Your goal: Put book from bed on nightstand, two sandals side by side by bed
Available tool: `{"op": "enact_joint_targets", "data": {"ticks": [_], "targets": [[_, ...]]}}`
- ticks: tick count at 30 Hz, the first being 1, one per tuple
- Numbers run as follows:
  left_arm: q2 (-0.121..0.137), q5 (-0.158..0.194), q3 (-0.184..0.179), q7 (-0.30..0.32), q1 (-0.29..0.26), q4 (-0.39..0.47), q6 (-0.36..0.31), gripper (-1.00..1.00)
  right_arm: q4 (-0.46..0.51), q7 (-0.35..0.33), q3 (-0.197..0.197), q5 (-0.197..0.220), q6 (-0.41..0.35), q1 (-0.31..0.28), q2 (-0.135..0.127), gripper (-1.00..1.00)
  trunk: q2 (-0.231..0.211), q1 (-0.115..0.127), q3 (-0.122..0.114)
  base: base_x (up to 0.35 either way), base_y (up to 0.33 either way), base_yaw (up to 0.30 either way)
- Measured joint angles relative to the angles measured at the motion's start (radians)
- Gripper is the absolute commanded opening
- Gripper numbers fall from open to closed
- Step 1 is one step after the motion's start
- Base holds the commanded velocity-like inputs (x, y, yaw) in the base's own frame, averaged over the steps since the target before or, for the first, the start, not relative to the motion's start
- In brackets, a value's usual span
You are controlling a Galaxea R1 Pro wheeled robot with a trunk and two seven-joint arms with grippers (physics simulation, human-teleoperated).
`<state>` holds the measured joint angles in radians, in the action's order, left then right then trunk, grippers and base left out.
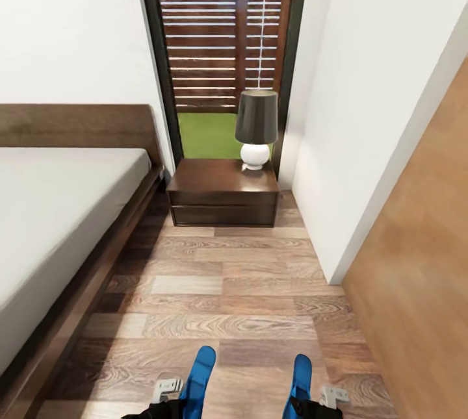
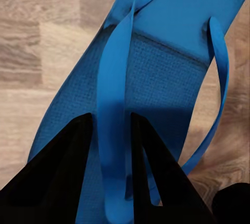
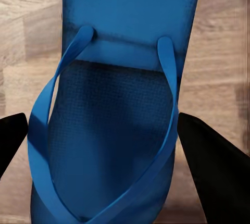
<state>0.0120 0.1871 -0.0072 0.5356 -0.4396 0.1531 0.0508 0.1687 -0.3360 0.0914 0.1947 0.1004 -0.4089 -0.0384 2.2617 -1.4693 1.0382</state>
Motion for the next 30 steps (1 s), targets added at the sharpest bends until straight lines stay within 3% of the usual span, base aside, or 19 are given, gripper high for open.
{"op": "enact_joint_targets", "data": {"ticks": [30], "targets": [[0.000,0.000,0.000,0.000,0.000,0.000,0.000,-1.00,0.000,0.000,0.000,0.000,-0.001,0.000,0.001,-1.00,0.000,0.000,0.000,0.280,-0.143,0.000]]}}
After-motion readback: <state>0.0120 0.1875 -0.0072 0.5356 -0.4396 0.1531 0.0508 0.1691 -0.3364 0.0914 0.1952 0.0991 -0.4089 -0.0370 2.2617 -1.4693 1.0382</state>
